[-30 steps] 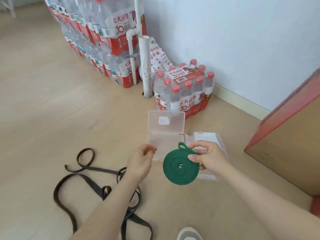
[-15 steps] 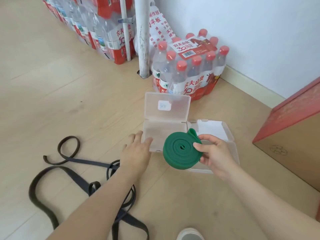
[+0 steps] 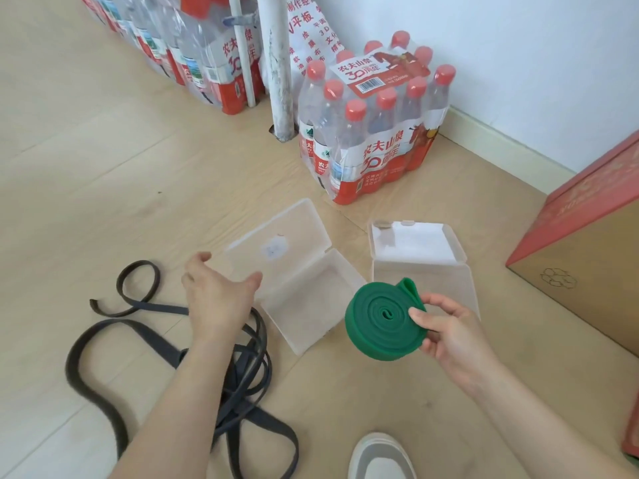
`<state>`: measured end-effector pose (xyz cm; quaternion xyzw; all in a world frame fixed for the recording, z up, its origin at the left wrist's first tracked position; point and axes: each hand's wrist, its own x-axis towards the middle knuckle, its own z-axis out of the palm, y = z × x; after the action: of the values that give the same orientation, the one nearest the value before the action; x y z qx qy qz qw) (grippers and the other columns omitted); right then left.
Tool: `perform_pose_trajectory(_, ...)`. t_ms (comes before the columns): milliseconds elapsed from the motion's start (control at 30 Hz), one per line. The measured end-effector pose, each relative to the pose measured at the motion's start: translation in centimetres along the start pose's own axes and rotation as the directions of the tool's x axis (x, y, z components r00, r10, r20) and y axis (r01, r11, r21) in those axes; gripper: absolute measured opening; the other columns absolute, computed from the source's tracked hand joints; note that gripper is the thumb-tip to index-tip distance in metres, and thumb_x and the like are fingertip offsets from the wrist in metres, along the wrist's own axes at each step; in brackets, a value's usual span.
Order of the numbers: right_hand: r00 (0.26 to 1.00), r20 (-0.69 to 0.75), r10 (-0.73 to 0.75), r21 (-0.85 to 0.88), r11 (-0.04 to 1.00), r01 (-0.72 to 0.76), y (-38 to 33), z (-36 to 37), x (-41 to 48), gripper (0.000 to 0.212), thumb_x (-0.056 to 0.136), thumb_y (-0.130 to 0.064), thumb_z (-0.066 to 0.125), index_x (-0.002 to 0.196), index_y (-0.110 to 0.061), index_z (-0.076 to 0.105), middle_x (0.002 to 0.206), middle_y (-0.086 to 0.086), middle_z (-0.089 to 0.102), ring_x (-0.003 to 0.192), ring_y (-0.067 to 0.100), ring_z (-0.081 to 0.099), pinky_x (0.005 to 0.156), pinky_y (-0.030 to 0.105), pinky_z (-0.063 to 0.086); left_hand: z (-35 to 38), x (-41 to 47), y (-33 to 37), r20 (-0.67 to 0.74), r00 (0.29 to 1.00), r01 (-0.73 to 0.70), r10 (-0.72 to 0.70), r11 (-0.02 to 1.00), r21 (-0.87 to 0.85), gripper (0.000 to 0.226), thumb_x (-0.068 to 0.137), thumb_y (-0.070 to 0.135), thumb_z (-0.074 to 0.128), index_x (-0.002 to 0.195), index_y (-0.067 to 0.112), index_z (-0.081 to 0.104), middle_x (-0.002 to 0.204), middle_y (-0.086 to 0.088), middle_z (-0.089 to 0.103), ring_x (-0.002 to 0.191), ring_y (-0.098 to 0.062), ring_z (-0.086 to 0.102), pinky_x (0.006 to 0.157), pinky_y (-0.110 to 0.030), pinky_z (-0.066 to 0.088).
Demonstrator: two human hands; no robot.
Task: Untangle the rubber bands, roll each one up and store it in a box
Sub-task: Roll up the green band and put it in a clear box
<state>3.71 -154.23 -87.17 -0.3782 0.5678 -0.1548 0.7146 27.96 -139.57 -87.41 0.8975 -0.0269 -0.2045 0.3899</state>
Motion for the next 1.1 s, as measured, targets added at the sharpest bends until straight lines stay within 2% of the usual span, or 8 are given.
perform_pose_trajectory(100, 0.999, 0.011, -0.038, -0.038, 0.999, 0.039, 0.1, 0.4, 0.2, 0.022, 0.083, 0.006, 0.066, 0.095, -0.013, 0.063, 0.075, 0.015, 0.072, 0.055, 0.023, 0.056, 0.040, 0.021, 0.040, 0.6, 1.1, 0.1, 0.195, 0.980, 0.130, -0.050, 0.897, -0.424, 0.071, 0.083, 0.011, 0.069, 0.143, 0.025, 0.033, 0.125, -0.002, 0.061, 0.114, -0.019, 0.058, 0.095, -0.034, 0.047)
perform_pose_trajectory(200, 0.996, 0.024, -0.085, -0.114, 0.990, 0.087, 0.1, 0.5, 0.4, 0.023, 0.083, 0.007, 0.066, 0.095, -0.013, 0.063, 0.077, 0.016, 0.073, 0.056, 0.022, 0.059, 0.042, 0.022, 0.041, 1.2, -1.4, -0.3, 0.159, 0.881, -0.427, 0.446, 0.894, -0.139, 0.048, 0.080, -0.004, 0.063, 0.114, 0.030, 0.065, 0.110, 0.009, 0.067, 0.102, -0.012, 0.059, 0.086, -0.020, 0.044)
perform_pose_trajectory(267, 0.993, 0.037, -0.109, -0.172, 0.978, 0.114, 0.2, 0.4, 0.3, 0.022, 0.083, 0.006, 0.067, 0.094, -0.012, 0.063, 0.078, 0.016, 0.074, 0.058, 0.021, 0.061, 0.044, 0.023, 0.042, 1.9, -2.3, -2.4, 0.245, 0.601, -0.798, 0.761, 0.589, 0.130, 0.057, 0.066, -0.014, 0.067, 0.109, 0.023, 0.070, 0.115, 0.000, 0.066, 0.106, -0.023, 0.057, 0.090, -0.030, 0.045)
perform_pose_trajectory(333, 0.993, 0.027, -0.118, -0.205, 0.971, 0.121, 0.5, 0.2, 0.3, 0.021, 0.082, 0.006, 0.069, 0.093, -0.012, 0.064, 0.077, 0.015, 0.074, 0.059, 0.021, 0.061, 0.044, 0.023, 0.042, 2.5, -2.0, -4.6, 0.340, 0.433, -0.895, 0.834, 0.354, 0.272, 0.065, 0.057, -0.016, 0.072, 0.110, 0.019, 0.070, 0.115, -0.007, 0.067, 0.104, -0.033, 0.058, 0.087, -0.037, 0.051)
perform_pose_trajectory(533, 0.993, -0.008, -0.114, -0.233, 0.966, 0.109, 1.2, -0.8, 0.0, 0.022, 0.082, 0.006, 0.069, 0.094, -0.011, 0.064, 0.075, 0.014, 0.074, 0.058, 0.020, 0.061, 0.043, 0.023, 0.042, 2.5, -1.2, -5.3, 0.389, 0.372, -0.903, 0.843, 0.232, 0.361, 0.066, 0.055, -0.010, 0.077, 0.112, 0.022, 0.070, 0.110, -0.006, 0.069, 0.099, -0.032, 0.065, 0.066, -0.034, 0.059)
perform_pose_trajectory(733, 0.994, -0.040, -0.101, -0.190, 0.978, 0.092, 1.0, -2.1, -0.3, 0.022, 0.083, 0.007, 0.067, 0.095, -0.011, 0.063, 0.082, 0.022, 0.073, 0.057, 0.021, 0.063, 0.041, 0.022, 0.044, 1.8, 1.7, -3.5, 0.315, 0.431, -0.881, 0.845, 0.319, 0.350, 0.041, 0.070, 0.001, 0.073, 0.110, 0.011, 0.070, 0.106, -0.009, 0.072, 0.080, -0.029, 0.071, 0.060, -0.037, 0.059)
perform_pose_trajectory(933, 0.997, -0.045, -0.062, -0.068, 0.996, 0.059, 1.0, -3.3, -0.5, 0.024, 0.083, 0.007, 0.065, 0.097, -0.012, 0.062, 0.075, 0.014, 0.073, 0.058, 0.022, 0.062, 0.050, 0.025, 0.042, 1.1, 2.5, 1.0, 0.101, 0.900, -0.435, 0.423, 0.880, 0.188, 0.051, 0.087, 0.013, 0.057, 0.136, 0.022, 0.046, 0.117, -0.004, 0.066, 0.093, -0.024, 0.064, 0.083, -0.035, 0.048)
perform_pose_trajectory(1100, 0.997, -0.074, -0.011, 0.083, 0.996, 0.017, 0.9, -5.0, -0.6, 0.024, 0.084, 0.006, 0.064, 0.102, -0.011, 0.061, 0.076, 0.010, 0.073, 0.052, 0.014, 0.063, 0.039, 0.019, 0.041, 2.6, -3.4, 3.3, -0.036, 0.783, -0.576, 0.621, 0.747, 0.332, 0.080, 0.068, -0.012, 0.051, 0.140, 0.020, 0.035, 0.134, -0.016, 0.042, 0.113, -0.034, 0.046, 0.083, -0.041, 0.045)
